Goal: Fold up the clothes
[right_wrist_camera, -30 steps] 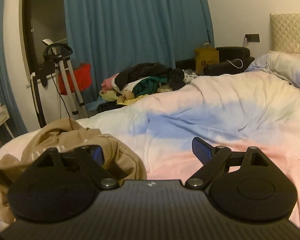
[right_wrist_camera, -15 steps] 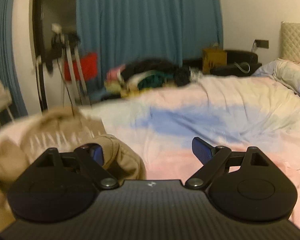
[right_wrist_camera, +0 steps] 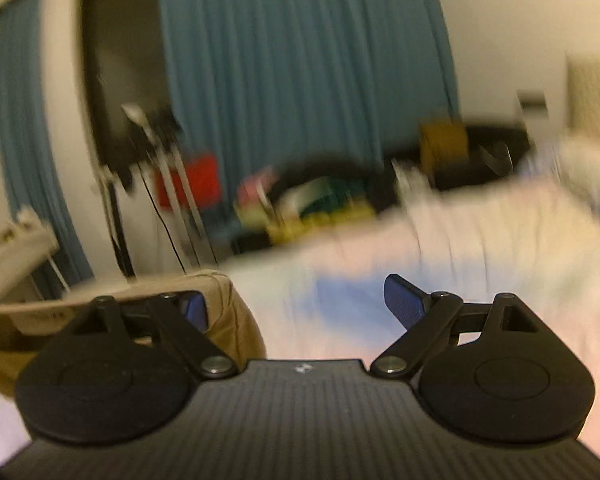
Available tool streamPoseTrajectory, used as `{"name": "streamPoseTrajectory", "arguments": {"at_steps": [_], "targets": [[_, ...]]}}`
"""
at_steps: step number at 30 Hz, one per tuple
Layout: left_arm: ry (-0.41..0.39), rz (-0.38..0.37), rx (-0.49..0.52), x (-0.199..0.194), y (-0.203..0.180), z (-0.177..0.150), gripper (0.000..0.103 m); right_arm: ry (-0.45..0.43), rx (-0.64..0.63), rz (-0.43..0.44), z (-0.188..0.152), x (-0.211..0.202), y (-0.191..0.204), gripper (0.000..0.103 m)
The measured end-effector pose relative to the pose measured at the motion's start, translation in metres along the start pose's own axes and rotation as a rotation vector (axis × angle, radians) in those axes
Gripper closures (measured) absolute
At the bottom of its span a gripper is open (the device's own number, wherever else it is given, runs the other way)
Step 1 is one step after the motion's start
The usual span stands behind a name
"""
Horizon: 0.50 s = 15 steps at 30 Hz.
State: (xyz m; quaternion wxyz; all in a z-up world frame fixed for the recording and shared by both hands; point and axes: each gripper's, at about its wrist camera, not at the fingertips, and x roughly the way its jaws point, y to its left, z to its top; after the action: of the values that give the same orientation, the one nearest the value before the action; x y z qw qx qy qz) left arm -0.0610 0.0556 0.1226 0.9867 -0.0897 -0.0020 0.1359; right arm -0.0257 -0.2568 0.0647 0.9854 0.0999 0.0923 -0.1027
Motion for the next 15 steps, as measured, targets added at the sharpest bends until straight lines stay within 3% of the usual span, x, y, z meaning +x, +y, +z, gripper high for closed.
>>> {"name": "streamPoseTrajectory", "arguments": {"at_steps": [3, 9, 12, 15], "targets": [[-0.062, -0.030, -0.055, -0.004, -0.006, 0.080, 0.001, -0.134, -0.070, 0.037, 0.080, -0.029, 0.017, 0.015], [-0.219, -0.096, -0.069, -0.036, -0.015, 0.236, 0.000, -0.371, -0.151, 0.093, 0.217, -0.108, 0.039, 0.013], [-0.252, -0.151, -0.065, -0.058, -0.017, 0.291, 0.000, -0.451, -0.155, 0.124, 0.264, -0.146, 0.040, 0.013], [-0.219, -0.224, -0.066, -0.066, -0.022, 0.323, 0.000, -0.491, -0.160, 0.131, 0.292, -0.169, 0.038, 0.013]]}}
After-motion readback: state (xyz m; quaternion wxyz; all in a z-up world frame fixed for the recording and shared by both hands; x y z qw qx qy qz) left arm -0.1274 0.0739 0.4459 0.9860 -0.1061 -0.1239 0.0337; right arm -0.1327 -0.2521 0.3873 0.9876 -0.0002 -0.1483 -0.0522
